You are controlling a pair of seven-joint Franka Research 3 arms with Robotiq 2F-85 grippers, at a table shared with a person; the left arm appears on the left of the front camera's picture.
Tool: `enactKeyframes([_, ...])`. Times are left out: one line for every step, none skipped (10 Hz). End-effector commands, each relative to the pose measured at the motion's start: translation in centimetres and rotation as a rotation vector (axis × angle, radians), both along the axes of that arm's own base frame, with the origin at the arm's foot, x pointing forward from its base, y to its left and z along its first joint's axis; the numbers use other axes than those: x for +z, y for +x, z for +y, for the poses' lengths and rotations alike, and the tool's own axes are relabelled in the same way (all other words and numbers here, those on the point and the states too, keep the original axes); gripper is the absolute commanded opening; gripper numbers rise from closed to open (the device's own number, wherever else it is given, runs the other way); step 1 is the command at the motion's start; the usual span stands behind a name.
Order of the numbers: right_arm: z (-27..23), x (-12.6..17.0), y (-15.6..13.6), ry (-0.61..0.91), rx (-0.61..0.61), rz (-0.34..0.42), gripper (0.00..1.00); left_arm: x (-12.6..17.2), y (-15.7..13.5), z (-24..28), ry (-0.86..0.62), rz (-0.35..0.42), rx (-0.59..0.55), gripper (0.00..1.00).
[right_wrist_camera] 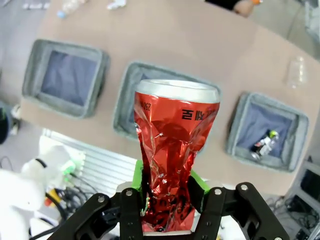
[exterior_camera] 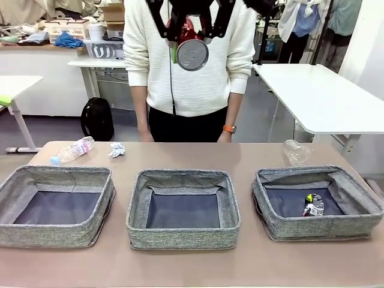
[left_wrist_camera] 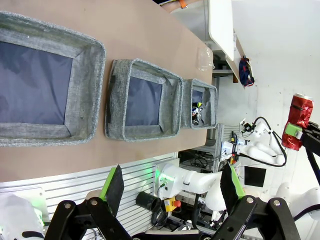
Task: Sort the waste into the appropriate baskets.
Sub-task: Pick up the waste item pointed out by the person.
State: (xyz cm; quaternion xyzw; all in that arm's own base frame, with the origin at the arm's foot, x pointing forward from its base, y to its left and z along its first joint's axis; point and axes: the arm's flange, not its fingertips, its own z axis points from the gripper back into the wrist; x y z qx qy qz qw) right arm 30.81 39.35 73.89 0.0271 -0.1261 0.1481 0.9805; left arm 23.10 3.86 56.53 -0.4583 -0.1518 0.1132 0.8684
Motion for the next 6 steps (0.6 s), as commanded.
enactKeyframes([-0.15, 0.35, -0.08, 0.013, 0.009, -0.003, 0.34, 0.01, 0.10, 0.02, -0.012, -0.020, -0.012, 1.00])
enactKeyframes([-0.15, 0.35, -0.08, 0.013, 0.009, -0.003, 0.34, 0.01, 0.10, 0.02, -0.012, -0.020, -0.012, 1.00])
enactKeyframes([-0.15, 0.35, -0.08, 0.013, 0.009, -0.003, 0.34, 0.01, 0.10, 0.02, -0.012, -0.020, -0.012, 1.00])
enactKeyframes([-0.15, 0.35, -0.08, 0.013, 0.009, -0.003, 0.34, 0.01, 0.10, 0.02, -0.012, -0.020, -0.012, 1.00])
enactKeyframes([-0.15, 0.35, -0.08, 0.013, 0.009, -0.003, 0.34, 0.01, 0.10, 0.02, -0.012, -0.020, -0.012, 1.00])
enactKeyframes([-0.15, 0.35, -0.08, 0.013, 0.009, -0.003, 0.34, 0.01, 0.10, 0.02, -0.012, -0.020, -0.012, 1.00])
